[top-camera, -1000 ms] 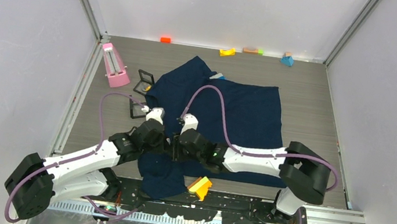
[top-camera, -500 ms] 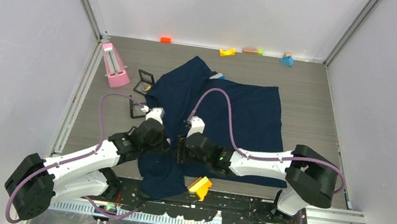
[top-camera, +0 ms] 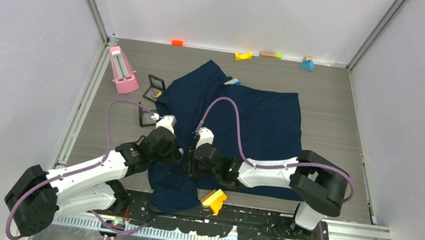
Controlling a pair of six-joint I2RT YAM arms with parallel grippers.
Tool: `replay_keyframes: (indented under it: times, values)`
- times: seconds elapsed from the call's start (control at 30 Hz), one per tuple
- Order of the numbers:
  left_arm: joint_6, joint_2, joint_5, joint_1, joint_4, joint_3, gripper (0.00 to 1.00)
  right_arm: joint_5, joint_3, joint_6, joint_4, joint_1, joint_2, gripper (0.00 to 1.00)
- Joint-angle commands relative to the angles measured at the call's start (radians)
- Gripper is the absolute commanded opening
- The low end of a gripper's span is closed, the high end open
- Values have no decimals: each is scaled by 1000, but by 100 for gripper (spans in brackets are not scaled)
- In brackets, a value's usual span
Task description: Pin the brooch onto the clothing
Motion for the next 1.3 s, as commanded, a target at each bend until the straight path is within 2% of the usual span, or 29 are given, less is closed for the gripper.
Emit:
replay_keyframes:
  times: [0.0,0.17,0.23,1.17,1.2,1.27]
  values:
    - [12,-22,22,5,82,-14,0,-18,42,-14,114,4,44,27]
    - [16,-27,26,6,94,-19,0,-71,36,-3,167,3,75,2]
    - [16,-34,27,7,99,-23,0,-90,20,2,197,3,79,1]
    - [-37,-77,135,45,218,-52,0,-180,-30,4,291,3,89,1]
    - [-37,-73,134,47,219,-55,0,-169,-40,4,290,3,72,1]
    - [-37,-65,144,57,217,-61,0,-138,-57,-4,275,3,28,9]
